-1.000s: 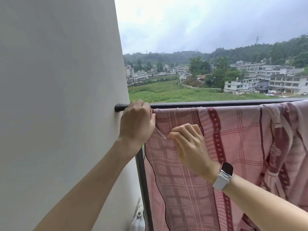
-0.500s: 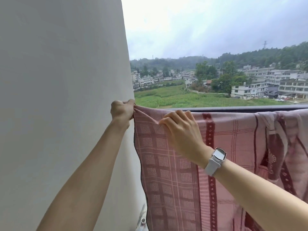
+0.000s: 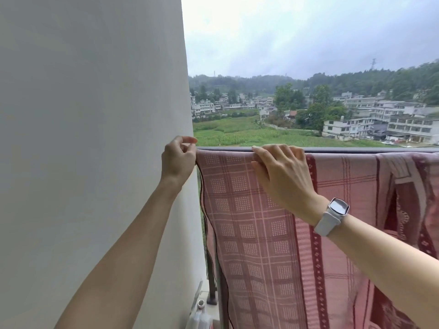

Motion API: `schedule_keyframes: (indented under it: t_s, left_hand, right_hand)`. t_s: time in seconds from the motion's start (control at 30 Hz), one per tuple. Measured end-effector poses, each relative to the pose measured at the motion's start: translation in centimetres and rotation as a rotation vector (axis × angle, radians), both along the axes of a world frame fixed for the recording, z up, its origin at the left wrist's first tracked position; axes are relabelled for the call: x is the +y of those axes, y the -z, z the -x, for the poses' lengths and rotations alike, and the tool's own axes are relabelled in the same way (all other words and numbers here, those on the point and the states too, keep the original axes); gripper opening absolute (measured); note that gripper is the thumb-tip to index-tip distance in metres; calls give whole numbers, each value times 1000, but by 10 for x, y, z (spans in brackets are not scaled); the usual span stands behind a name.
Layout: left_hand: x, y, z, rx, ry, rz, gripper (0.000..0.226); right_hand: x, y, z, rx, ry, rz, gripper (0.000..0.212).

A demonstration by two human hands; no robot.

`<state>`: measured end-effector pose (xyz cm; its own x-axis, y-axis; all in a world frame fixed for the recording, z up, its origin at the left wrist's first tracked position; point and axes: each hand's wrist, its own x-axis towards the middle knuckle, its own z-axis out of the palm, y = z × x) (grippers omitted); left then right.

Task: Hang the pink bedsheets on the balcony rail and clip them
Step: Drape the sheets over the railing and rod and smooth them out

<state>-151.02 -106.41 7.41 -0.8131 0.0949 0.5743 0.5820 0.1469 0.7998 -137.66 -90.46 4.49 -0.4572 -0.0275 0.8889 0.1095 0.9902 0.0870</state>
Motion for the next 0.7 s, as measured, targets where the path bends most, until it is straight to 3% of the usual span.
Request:
schedule_keyframes:
  t_s: [0.1,0.23,0.3,0.43,0.53,0.7]
  left_hand:
    - [-2,-3,2,71,-147,-68,19]
    - [-8,21,5,-230,499,-73,52]
    - [-10,39,-1,-244,674,-21,52]
    - [-9,51,-18,-55,537,-107,15]
    - [-6,49,-17,27,387,-120,19]
    - [12,32,-5,-102,382,-129,33]
  right_hand:
    - [2,3,4,21,12,28,31]
    - [2,7,7,66,7,47,26]
    - [2,11,6,97,-10,19,23]
    - [4,14,5,152,-43,-15,18]
    - [3,13,9,183,-58,10,14]
    - [-1,4,13,232,-68,5,10]
